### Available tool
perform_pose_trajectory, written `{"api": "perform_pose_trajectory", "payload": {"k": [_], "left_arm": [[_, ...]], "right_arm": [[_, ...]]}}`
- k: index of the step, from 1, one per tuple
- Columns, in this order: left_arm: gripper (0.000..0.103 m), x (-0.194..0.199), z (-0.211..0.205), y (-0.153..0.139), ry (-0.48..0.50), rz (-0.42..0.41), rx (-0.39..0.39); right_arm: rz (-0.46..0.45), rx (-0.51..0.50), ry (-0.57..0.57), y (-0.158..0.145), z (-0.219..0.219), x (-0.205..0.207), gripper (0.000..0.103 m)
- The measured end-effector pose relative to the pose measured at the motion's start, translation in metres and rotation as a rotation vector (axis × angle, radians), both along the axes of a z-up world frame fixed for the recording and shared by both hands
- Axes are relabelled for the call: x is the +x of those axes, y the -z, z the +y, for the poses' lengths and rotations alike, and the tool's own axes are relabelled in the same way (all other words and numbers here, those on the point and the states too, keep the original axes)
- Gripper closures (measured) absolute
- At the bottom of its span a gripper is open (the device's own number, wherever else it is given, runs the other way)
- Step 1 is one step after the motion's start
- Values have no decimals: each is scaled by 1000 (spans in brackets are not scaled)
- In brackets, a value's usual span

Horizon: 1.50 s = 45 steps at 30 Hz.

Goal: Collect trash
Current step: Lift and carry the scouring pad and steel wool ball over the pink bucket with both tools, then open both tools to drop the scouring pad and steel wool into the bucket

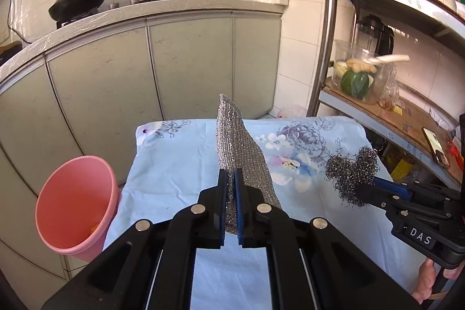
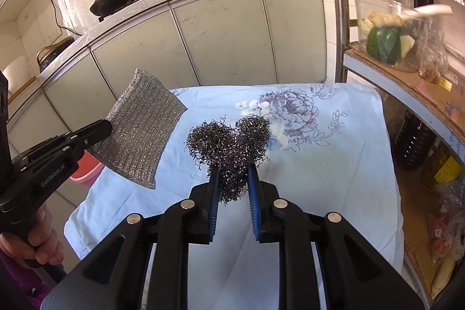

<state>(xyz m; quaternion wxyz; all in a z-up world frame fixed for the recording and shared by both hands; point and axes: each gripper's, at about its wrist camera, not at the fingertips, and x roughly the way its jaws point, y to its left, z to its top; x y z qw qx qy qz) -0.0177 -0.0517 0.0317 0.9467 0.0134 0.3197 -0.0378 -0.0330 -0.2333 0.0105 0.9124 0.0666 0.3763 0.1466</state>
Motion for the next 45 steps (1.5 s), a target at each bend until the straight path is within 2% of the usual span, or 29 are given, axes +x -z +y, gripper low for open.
{"api": "perform_pose_trajectory", "payload": {"k": [9,15,21,25,31,35,45], "left_arm": [[98,-5,70,-17,-117,-60,-50],[98,-12,141,-23,-267,-101,-21],[98,-18,212,-4,-404,-67,10],[98,-18,243,17,-458,-24,6],[98,-15,276,43,-506,31,-35],[98,-11,282,54,-519,45,-36],[98,0,290,69,-532,67,-59]], "right_arm": [[-20,0,-97,-19,55,28,84],[-18,24,-248,-27,132,54,84],[0,44,-390,-22,212,72,84],[31,25,-460,-10,260,82,84],[87,-22,-514,15,306,96,84],[107,-56,-535,28,328,101,84],[128,-99,-547,43,342,109,83]]}}
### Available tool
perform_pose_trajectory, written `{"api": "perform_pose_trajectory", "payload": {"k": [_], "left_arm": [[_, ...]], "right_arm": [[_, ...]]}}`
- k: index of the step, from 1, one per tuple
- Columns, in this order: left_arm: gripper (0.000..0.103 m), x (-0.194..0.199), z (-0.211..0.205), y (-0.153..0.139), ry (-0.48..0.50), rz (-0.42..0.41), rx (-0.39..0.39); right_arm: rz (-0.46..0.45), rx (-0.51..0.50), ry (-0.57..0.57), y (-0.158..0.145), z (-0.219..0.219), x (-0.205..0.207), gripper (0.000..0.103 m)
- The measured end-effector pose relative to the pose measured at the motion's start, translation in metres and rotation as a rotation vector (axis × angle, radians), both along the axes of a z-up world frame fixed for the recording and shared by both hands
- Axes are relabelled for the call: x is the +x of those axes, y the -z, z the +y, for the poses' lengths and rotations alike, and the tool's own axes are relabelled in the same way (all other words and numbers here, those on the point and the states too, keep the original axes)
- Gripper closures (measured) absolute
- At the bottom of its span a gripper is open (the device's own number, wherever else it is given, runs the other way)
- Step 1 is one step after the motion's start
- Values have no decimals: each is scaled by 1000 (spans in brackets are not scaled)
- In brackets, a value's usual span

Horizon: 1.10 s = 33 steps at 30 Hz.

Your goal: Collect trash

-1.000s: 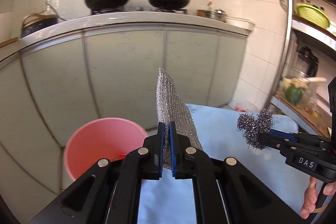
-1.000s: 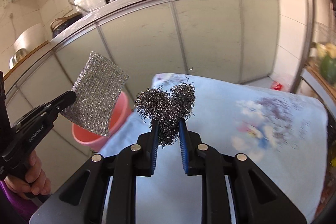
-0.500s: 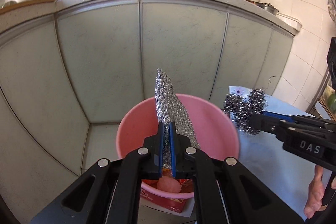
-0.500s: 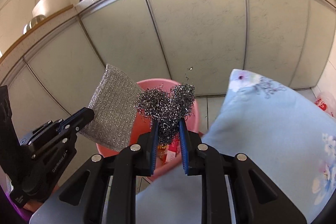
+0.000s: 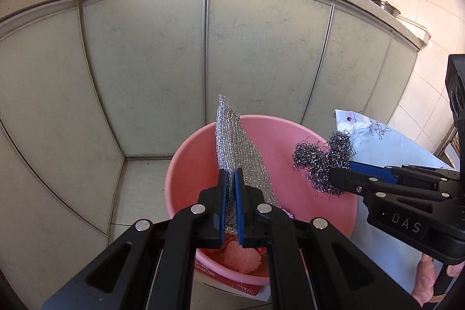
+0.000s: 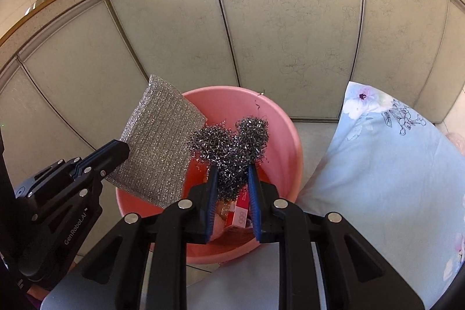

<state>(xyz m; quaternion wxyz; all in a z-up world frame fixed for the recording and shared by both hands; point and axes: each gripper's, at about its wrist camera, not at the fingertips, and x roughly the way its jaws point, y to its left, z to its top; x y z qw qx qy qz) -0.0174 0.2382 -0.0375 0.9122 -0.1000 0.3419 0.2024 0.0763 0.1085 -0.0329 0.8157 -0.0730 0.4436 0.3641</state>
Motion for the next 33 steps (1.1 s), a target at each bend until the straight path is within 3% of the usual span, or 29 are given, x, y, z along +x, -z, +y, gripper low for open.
{"api": "perform_pose_trajectory", "payload": {"k": [3,10,13,17,25,28,33], "left_arm": [[98,1,-1,3,4,2,-3],[96,1,-1,4,6,-1,-17],[91,1,-2,3,2,9,-9],[81,-1,-1,-1,-4,-4,-13],[73,-10,-9,-17,6,-45,-1],[66,-14,-12,-23,11,-59,3],[65,-20,-18,-34,20,-71,12]], "right_arm": [[-3,12,-5,-1,1,2,76],[-10,21,-29,-4,6,1,75],[-25,26,-39,-7,7,-1,64],[-39,33,-45,-11,7,-5,63],[-69,40,-36,-20,0,-13,63],[-80,48,-30,-24,-5,-17,56],[-105,63,-12,-34,-18,-23,54]]}}
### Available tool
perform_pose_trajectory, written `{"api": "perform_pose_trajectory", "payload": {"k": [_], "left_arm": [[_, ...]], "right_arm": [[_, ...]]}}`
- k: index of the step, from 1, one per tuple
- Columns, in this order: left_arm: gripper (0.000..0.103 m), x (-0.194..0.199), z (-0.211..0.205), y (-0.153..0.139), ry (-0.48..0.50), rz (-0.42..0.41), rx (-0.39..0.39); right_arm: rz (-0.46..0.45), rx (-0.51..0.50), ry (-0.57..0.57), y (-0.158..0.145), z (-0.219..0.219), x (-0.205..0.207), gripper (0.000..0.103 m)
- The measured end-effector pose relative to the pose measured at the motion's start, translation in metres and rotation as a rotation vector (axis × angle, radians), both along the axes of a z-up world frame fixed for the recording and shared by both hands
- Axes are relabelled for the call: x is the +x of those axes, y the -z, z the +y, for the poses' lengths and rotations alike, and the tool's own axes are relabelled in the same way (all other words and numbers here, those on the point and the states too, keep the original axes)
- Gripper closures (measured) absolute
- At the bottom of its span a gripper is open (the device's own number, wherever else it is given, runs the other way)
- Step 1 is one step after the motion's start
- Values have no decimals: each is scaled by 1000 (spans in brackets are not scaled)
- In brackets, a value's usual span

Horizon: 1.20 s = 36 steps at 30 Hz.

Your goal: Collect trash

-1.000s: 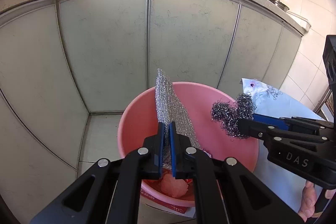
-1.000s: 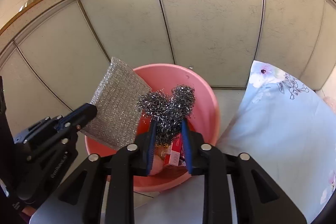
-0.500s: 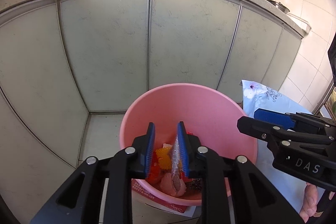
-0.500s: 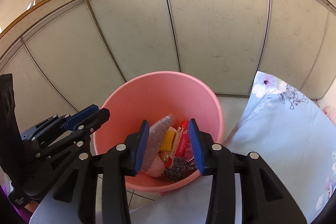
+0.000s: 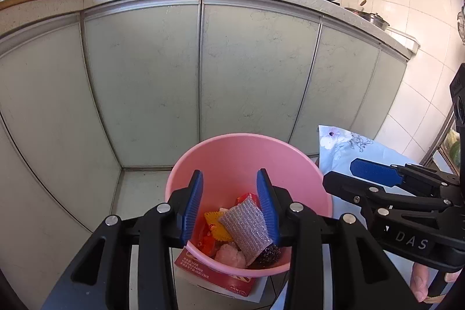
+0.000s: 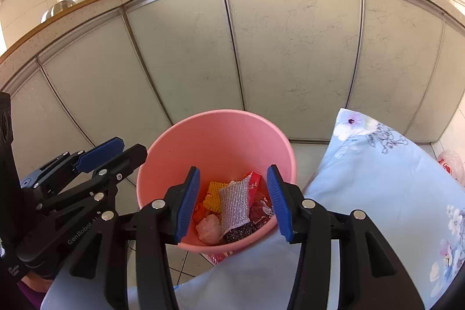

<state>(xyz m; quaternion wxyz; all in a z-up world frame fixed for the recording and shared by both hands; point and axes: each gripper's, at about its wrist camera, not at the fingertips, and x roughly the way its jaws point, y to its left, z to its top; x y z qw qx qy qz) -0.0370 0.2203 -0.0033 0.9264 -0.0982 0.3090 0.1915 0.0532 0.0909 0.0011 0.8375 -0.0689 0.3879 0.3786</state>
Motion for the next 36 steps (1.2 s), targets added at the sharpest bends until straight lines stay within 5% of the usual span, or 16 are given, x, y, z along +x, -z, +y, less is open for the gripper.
{"api": "perform_pose_trajectory", "payload": {"k": [9,36], "left_arm": [[65,-7,-10,-14,7,-16,-2],[65,-9,-44,-27,20,14,53]], "right_arm": [[-19,16,41,-9,-25,-4,46],[-54,15,69,-16,-53,-17,45]]}}
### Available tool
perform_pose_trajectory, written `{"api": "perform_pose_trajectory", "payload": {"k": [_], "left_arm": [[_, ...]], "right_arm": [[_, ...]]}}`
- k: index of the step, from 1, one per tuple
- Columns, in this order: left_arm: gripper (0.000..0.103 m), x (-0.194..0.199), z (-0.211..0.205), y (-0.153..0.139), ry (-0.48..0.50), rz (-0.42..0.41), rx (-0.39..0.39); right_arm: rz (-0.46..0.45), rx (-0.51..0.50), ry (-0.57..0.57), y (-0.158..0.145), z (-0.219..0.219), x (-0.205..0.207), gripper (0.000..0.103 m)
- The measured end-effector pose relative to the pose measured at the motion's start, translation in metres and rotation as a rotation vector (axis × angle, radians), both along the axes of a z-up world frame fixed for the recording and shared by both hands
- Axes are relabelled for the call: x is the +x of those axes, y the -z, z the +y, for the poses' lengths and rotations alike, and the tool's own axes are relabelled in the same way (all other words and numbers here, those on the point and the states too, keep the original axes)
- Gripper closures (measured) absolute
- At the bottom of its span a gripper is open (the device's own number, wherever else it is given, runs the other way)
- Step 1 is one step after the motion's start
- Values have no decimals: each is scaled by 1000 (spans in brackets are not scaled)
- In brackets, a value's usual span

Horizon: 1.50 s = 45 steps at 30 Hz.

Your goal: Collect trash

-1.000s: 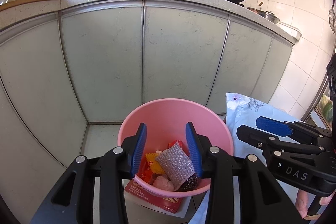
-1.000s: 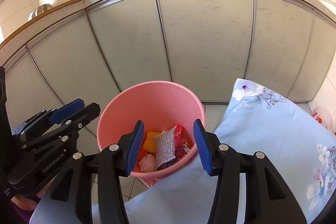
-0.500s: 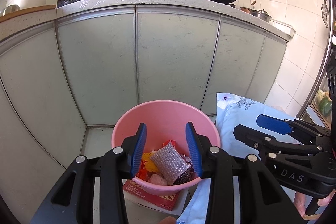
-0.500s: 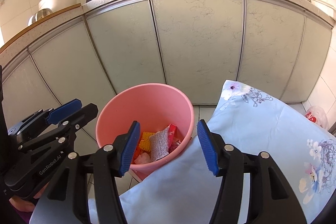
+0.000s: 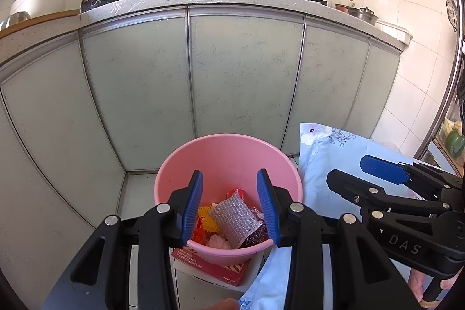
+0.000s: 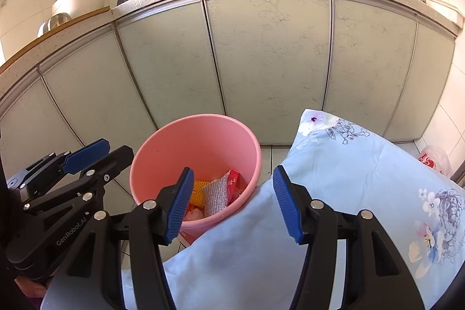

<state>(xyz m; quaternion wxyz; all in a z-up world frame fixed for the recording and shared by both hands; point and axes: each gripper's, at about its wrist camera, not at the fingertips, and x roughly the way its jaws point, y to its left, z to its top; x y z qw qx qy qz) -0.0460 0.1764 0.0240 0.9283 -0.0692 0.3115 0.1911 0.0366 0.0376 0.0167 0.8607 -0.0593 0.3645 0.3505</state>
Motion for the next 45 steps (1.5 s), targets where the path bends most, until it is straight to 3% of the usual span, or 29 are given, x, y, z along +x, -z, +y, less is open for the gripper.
{"api": "perform_pose_trajectory", "payload": {"k": [45], "left_arm": [[65,-7,-54,-13,39,7,1]], "right_arm": [[-68,28,116,-21,-69,-25,45]]}}
